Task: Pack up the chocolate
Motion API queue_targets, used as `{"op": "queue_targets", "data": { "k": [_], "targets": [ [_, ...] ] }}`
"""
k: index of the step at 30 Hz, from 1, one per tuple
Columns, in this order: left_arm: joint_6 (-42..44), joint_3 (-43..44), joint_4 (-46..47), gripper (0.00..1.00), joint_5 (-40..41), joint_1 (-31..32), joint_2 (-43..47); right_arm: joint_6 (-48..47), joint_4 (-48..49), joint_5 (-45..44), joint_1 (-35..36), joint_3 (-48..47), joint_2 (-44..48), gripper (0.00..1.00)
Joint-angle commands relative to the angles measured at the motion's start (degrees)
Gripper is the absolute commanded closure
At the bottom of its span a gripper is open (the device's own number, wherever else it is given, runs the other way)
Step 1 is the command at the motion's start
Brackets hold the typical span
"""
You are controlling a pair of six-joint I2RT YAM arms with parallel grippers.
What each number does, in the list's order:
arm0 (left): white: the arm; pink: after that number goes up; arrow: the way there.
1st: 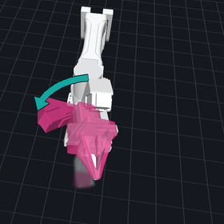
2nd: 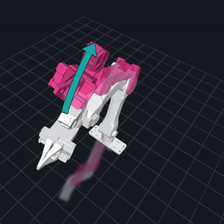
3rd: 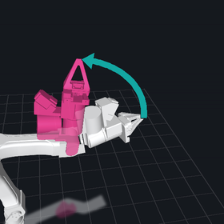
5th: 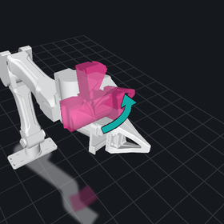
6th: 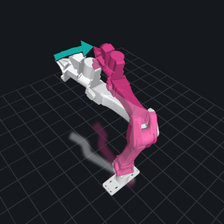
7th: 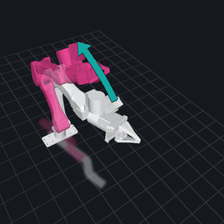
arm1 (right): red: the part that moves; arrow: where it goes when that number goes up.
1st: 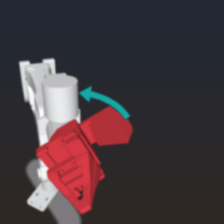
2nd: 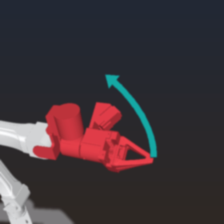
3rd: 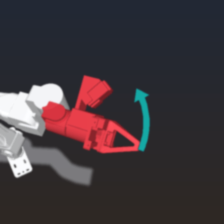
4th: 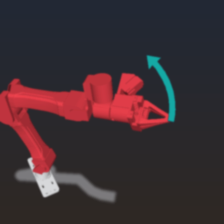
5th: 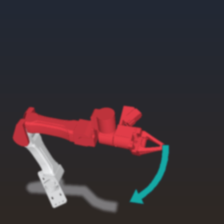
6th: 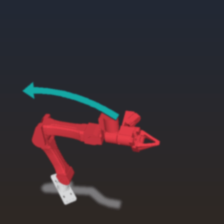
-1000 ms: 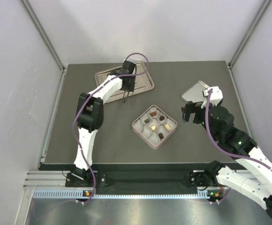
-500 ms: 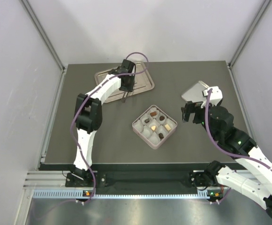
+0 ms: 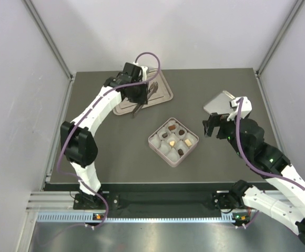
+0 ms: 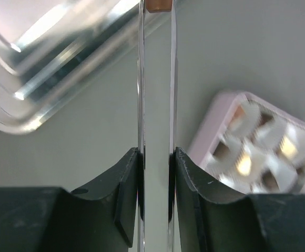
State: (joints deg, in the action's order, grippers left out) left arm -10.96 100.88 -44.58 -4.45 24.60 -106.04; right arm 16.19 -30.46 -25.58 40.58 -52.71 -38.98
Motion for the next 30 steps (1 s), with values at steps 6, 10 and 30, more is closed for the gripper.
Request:
{"op": "queue_targets", "data": {
  "k": [6, 10, 30],
  "targets": [
    [2.96, -10.61, -7.01, 0.67, -6.89, 9.75, 12.94, 3.33, -0.65, 0.89, -0.59, -2.84, 1.89, 0.00],
    [0.60, -15.87, -7.19, 0.67, -6.27, 14.42, 17.00, 3.68, -1.27, 0.80, -0.59, -3.28, 2.59, 0.00],
    [-2.84, -30.30, -3.24, 0.66, -13.74, 21.46, 27.29, 4.56, -4.61, 0.27, -0.59, -4.33, 4.44, 0.00]
  ]
}}
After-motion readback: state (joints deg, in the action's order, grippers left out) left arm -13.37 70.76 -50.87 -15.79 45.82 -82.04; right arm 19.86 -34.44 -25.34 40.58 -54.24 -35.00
